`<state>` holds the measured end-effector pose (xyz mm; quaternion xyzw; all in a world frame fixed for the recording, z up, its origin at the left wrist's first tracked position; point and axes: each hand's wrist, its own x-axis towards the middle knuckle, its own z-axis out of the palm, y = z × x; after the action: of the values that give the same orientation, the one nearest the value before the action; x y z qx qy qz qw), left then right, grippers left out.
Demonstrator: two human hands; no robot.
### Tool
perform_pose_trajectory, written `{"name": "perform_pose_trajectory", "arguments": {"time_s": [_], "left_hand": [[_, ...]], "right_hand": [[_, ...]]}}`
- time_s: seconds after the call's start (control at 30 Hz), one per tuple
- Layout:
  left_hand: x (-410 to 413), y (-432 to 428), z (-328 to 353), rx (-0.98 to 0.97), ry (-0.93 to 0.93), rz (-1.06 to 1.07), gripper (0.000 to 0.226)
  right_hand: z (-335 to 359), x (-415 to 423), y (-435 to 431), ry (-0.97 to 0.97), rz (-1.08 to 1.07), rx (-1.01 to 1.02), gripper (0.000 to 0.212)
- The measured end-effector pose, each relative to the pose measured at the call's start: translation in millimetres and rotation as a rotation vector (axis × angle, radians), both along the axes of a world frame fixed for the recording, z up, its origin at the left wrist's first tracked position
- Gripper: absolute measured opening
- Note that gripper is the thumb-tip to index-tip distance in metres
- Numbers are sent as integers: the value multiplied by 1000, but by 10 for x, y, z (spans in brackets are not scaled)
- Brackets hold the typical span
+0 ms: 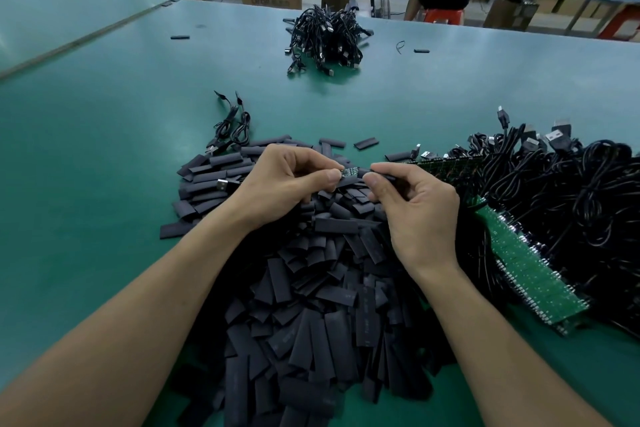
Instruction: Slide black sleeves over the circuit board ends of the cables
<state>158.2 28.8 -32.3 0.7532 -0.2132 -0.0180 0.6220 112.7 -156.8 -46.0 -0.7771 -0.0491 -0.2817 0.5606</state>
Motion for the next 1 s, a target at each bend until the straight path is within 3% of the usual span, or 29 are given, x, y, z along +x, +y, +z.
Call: {"name": "perform_pose_trajectory", "arguments": {"time_s": [0.57, 1.0], "left_hand": [[23, 35, -39, -18, -55, -41, 10], [1, -1, -36, 75, -152, 18, 12]], "right_hand": [[-1, 9, -39, 68, 135, 79, 23], [37, 6, -73, 84, 163, 146, 17]]}}
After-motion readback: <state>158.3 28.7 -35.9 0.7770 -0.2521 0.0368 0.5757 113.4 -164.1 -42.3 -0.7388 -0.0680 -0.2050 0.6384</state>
